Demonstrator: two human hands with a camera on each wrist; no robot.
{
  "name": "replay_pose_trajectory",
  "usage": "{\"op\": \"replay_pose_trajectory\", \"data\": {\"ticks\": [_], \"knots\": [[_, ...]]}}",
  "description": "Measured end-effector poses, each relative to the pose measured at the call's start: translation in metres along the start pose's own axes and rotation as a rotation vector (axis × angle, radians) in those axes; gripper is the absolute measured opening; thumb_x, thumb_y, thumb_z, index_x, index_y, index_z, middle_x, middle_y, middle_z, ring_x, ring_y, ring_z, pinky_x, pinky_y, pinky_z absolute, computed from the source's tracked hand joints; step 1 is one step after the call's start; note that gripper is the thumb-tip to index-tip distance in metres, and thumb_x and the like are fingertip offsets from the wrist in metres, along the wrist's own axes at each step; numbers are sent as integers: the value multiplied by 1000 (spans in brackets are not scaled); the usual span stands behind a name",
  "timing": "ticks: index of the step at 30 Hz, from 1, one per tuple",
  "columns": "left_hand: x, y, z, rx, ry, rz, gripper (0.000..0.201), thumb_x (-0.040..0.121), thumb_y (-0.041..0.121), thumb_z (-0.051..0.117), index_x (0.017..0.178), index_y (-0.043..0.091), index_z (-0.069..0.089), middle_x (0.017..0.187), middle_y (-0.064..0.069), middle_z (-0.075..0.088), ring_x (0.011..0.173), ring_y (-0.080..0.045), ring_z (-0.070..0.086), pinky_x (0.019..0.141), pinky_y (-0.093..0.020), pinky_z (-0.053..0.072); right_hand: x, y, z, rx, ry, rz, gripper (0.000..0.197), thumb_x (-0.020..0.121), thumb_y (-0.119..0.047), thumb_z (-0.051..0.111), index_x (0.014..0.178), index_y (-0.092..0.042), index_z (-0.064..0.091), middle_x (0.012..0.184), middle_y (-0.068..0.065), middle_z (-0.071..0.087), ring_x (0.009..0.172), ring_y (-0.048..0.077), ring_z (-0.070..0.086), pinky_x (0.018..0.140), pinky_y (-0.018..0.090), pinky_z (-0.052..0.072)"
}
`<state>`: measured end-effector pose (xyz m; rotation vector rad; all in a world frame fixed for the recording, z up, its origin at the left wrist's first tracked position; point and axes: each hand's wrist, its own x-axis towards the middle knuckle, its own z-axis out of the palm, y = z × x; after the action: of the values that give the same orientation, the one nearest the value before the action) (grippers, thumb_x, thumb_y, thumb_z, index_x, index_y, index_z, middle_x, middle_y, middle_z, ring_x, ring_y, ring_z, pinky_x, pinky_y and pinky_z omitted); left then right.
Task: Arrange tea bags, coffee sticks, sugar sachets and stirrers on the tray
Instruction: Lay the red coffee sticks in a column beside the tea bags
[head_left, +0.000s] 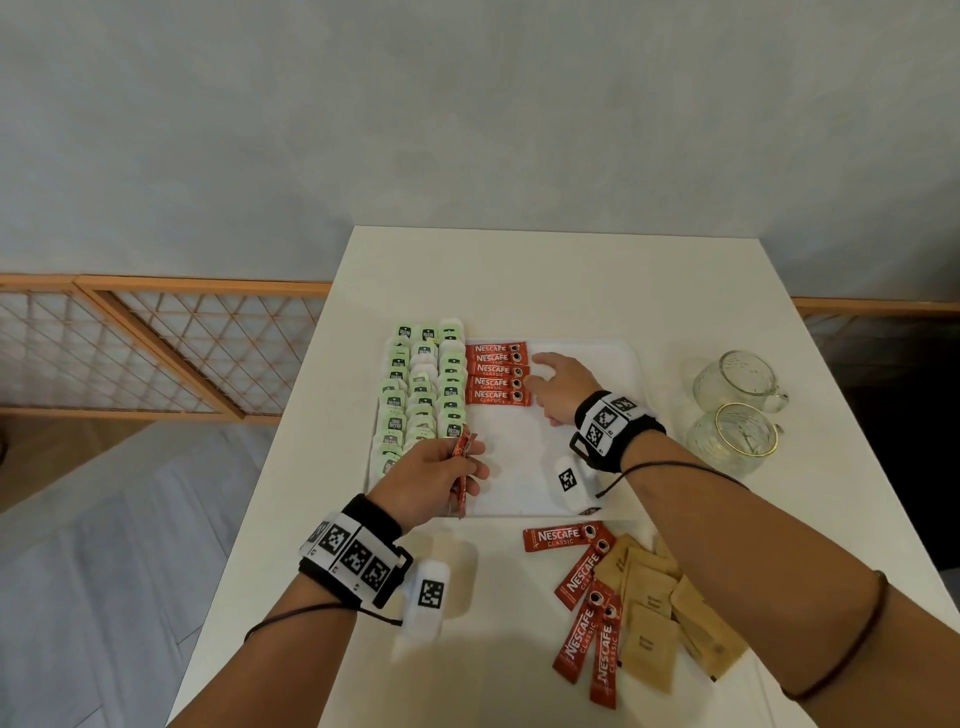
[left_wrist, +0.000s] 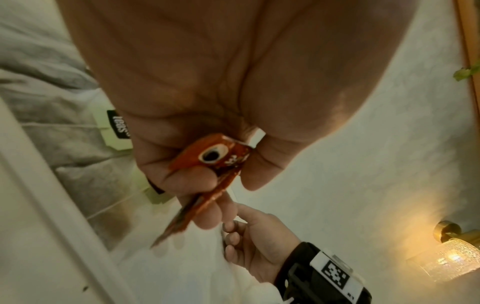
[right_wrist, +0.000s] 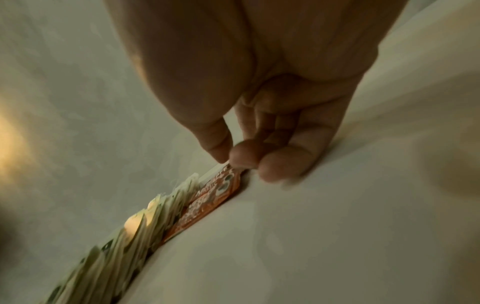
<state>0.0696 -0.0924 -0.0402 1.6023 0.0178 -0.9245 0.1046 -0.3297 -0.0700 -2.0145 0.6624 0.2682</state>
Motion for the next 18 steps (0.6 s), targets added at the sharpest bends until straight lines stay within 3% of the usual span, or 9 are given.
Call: {"op": "replay_pose_trajectory", "data": {"ticks": [6, 10, 12, 15, 18], "knots": [[0, -1, -1, -19, -4, -6, 26, 99, -2, 46, 119, 4, 62, 93, -9, 69, 73, -19, 58, 61, -34, 47, 12, -6, -2, -55, -93, -29, 46, 101, -29, 53, 147, -30, 48, 74, -2, 58, 57, 17, 52, 57, 30, 52], [-1, 0, 0, -4, -12, 36, 25, 101, -2, 45, 118, 6, 63, 99, -8, 72, 78, -17, 62, 60, -28, 54, 11, -1, -2, -13, -34, 0, 51, 101, -29, 54, 150, -27, 43, 93, 3, 61, 63, 18, 57, 58, 31, 54], [-1, -1, -1, -12, -8, 71, 25, 103, -1, 43, 118, 4, 63, 103, -10, 74, 78, -17, 66, 61, -25, 57, 7, 1, -1, -33, -33, -8, 54, 99, -32, 57, 150, -25, 40, 95, 4, 62, 67, 18, 59, 61, 32, 55], [2, -3, -2, 1, 9, 116, 23, 104, 3, 45, 117, -3, 63, 107, -18, 74, 74, -19, 69, 60, -25, 57, -9, 0, -1, -103, -35, -124, 47, 97, -38, 61, 139, -19, 52, 94, -3, 59, 69, 11, 57, 68, 30, 51], [2, -3, -3, 67, 24, 141, 21, 103, 10, 52, 111, -4, 66, 102, -15, 77, 69, -21, 70, 60, -29, 58, -44, -7, -3, -91, -134, -268, 29, 100, -36, 58, 122, -18, 66, 86, -9, 60, 64, 10, 57, 59, 21, 47]]}}
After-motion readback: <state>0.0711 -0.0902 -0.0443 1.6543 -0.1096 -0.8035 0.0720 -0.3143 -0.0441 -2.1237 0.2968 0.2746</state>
